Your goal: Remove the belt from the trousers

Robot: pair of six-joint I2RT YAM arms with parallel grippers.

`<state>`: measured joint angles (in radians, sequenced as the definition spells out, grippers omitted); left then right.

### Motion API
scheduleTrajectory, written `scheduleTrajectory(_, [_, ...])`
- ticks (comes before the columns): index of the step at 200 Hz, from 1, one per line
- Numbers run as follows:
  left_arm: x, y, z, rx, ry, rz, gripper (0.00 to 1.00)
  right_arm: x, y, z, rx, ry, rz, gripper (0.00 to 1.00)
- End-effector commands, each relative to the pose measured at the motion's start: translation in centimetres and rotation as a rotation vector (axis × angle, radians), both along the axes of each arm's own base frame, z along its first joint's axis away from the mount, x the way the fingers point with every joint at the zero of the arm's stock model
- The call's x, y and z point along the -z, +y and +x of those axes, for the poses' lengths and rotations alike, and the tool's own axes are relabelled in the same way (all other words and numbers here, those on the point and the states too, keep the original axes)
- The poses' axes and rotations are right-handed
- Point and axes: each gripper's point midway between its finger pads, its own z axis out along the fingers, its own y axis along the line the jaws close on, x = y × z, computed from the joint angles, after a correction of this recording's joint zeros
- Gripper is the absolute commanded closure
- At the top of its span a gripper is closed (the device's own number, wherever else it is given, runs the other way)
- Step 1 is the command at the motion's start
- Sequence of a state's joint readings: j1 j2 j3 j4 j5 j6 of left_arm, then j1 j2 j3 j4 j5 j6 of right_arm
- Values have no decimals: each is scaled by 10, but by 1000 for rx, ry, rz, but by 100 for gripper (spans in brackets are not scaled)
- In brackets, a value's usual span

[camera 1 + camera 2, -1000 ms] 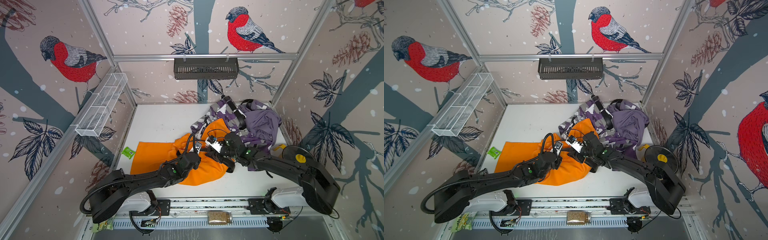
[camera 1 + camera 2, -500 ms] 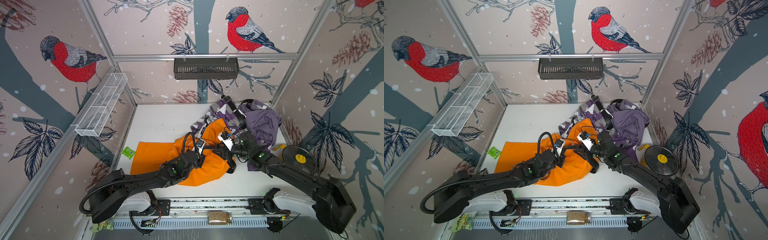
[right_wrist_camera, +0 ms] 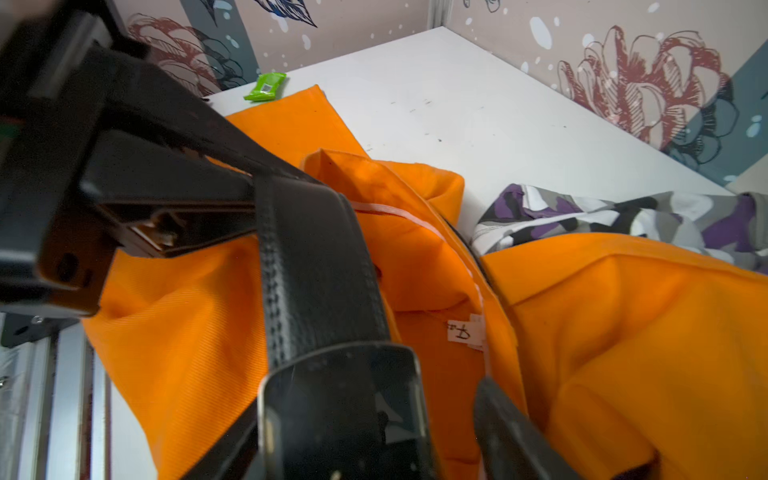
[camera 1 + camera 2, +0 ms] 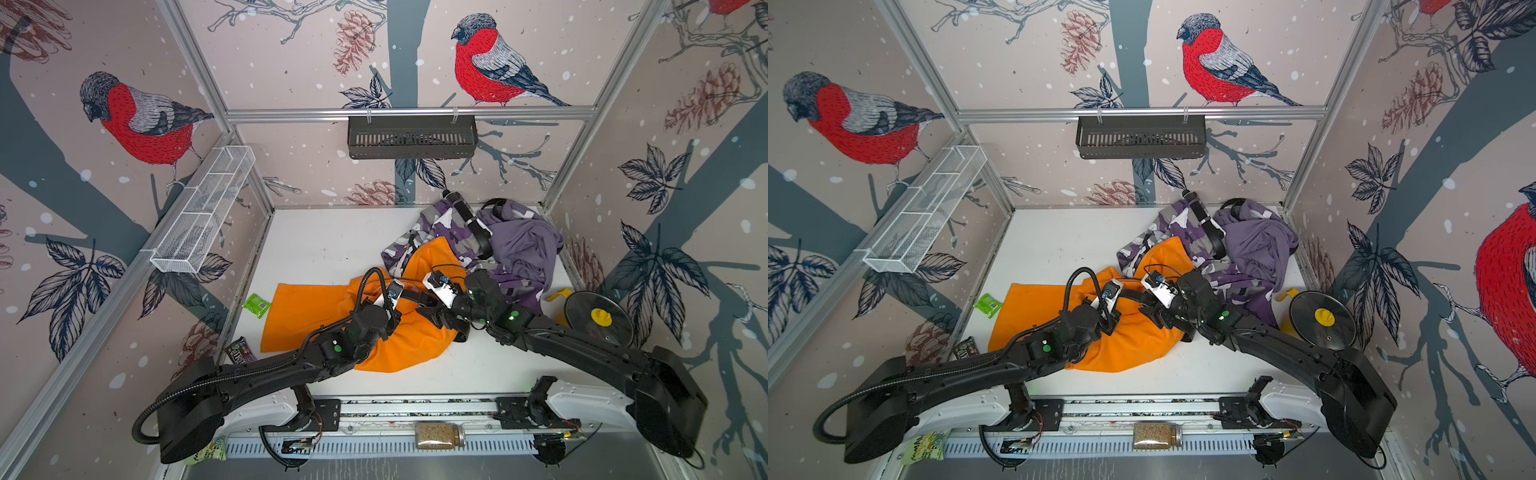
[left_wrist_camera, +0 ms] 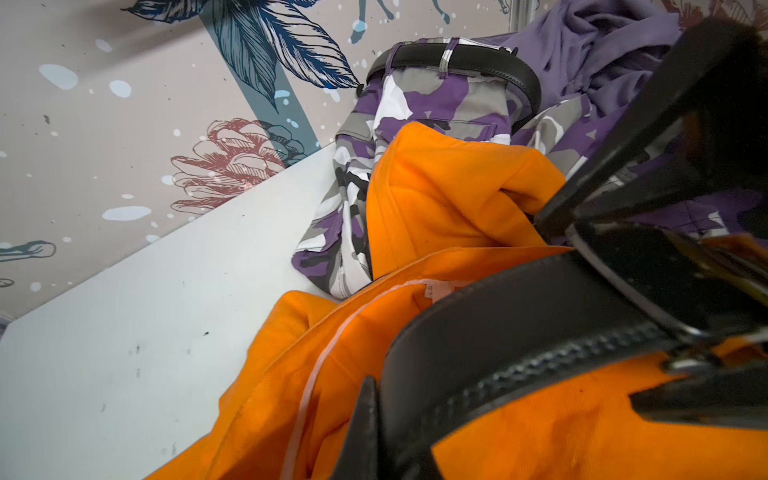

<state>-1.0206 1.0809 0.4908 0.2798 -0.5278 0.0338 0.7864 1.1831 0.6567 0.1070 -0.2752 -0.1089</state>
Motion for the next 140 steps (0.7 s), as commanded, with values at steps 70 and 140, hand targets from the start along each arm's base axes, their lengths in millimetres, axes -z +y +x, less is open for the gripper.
scheduleTrajectory(70, [6, 1, 2, -9, -4, 30, 100, -8, 14, 13, 46, -118, -111, 17])
scheduleTrajectory(140, [7, 3, 2, -17, -1, 33, 100, 6, 16, 8, 13, -107, -211, 23])
